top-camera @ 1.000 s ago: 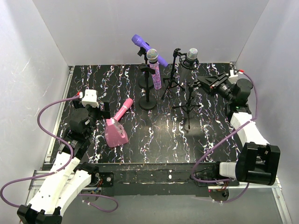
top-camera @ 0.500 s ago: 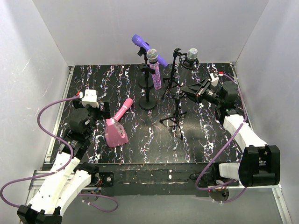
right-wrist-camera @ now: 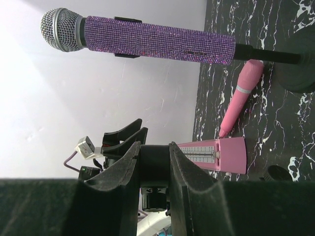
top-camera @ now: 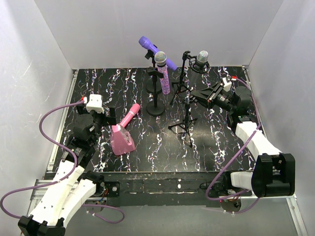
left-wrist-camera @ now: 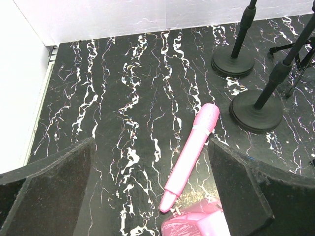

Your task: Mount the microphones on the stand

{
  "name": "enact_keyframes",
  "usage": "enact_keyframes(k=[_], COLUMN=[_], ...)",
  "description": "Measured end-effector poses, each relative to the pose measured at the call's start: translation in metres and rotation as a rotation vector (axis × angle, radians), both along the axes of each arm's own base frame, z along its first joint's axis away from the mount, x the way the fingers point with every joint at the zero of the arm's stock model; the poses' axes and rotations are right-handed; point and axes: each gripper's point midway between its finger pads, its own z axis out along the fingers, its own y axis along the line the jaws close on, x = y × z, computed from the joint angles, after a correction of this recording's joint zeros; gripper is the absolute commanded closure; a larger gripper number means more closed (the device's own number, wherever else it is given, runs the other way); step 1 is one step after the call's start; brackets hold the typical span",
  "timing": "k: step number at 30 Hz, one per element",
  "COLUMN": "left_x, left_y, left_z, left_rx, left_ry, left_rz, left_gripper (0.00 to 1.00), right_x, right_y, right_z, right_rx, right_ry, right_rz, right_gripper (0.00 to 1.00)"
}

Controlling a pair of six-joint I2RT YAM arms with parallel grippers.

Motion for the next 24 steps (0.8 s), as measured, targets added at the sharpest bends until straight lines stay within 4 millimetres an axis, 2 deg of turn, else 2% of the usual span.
enact_keyframes(k=[6,14,16,18,24], left_x=[0.000,0.000,0.000,0.000,0.000], left_y=[0.000,0.000,0.000,0.000,0.000], left_z=[0.000,0.000,0.000,0.000,0.000], left_rx=[0.000,0.001,0.001,0.002,0.003], left_ry=[0.000,0.000,0.000,0.000,-0.001], left_rz=[0.000,0.000,0.001,0.000,0.000], left_gripper=[0.02,0.02,0.02,0.02,0.02], right_x=[0.005,0.012,0.013,0.015,0.018], right_y=[-0.006,-0.015,-0.017,-0.020,-0.033], right_z=[-0.002,-0.018,-0.019,-0.021,-0.024], right_rx=[-0.007,-0.029,-0.034,-0.040,-0.059], right_ry=[-0.004,0.026,0.026,0.026,0.014], right_rz=[-0.027,-0.055,-0.061,-0.068,-0.091], right_gripper=[0.57,0.40,0.31,0.19,0.14])
